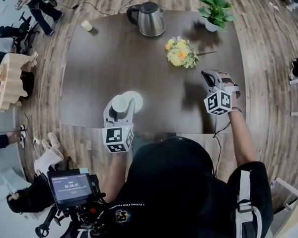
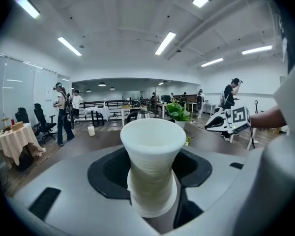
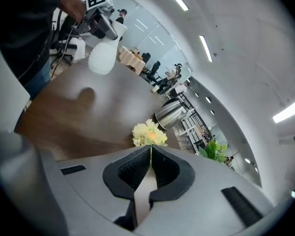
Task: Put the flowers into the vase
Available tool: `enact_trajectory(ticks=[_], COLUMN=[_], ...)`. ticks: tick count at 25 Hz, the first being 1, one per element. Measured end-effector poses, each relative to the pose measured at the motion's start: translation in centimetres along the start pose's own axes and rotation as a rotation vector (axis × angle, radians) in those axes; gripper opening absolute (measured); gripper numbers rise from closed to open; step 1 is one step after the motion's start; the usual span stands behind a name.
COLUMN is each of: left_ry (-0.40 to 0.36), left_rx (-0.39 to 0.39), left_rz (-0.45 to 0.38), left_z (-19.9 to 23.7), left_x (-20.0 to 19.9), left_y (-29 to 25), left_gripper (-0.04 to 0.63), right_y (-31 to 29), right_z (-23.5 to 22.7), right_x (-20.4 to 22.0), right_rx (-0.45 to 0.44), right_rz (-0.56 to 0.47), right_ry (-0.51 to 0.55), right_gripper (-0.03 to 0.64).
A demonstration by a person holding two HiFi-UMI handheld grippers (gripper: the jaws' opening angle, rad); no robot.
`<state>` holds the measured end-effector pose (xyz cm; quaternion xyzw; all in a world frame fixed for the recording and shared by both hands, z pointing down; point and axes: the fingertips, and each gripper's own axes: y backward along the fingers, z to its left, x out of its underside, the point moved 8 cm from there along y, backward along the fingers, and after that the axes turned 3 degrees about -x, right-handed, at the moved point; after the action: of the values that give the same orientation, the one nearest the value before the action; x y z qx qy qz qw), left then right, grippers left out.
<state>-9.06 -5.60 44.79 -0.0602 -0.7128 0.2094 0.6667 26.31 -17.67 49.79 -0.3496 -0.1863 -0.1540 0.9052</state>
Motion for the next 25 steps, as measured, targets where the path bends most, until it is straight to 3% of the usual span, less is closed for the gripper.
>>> enact_trajectory(ticks=[8,18,21,25], left_ry=[-0.057,-0.055,-0.051,-0.052], left_rx=[0.050,0.085,0.095,0.098], left_rz=[-0.002,0.009,0.013,0.017], left_z=[-3.8,-6.5,-6.9,-7.2], left_x=[-1.6,-2.2,-2.2,-2.1], left_y=[-1.5,-1.6,-1.8,-1.7], left_gripper=[0.244,0.244,0.244,0.244], right_y=[-2.9,-5.1,-6.1,-7.8], right_z=[-1.8,-3.5,-3.9,-4.2], right_x=[4.0,4.6,4.9,5.5], right_rx=[-0.016,-0.049,-0.071,-0.102], right_rz=[0.022,-0.040,-0.038,-0.015], right_ry=[0.126,0.164,0.170,0.211], right_gripper=[0.021,0.026,0.149,0.167])
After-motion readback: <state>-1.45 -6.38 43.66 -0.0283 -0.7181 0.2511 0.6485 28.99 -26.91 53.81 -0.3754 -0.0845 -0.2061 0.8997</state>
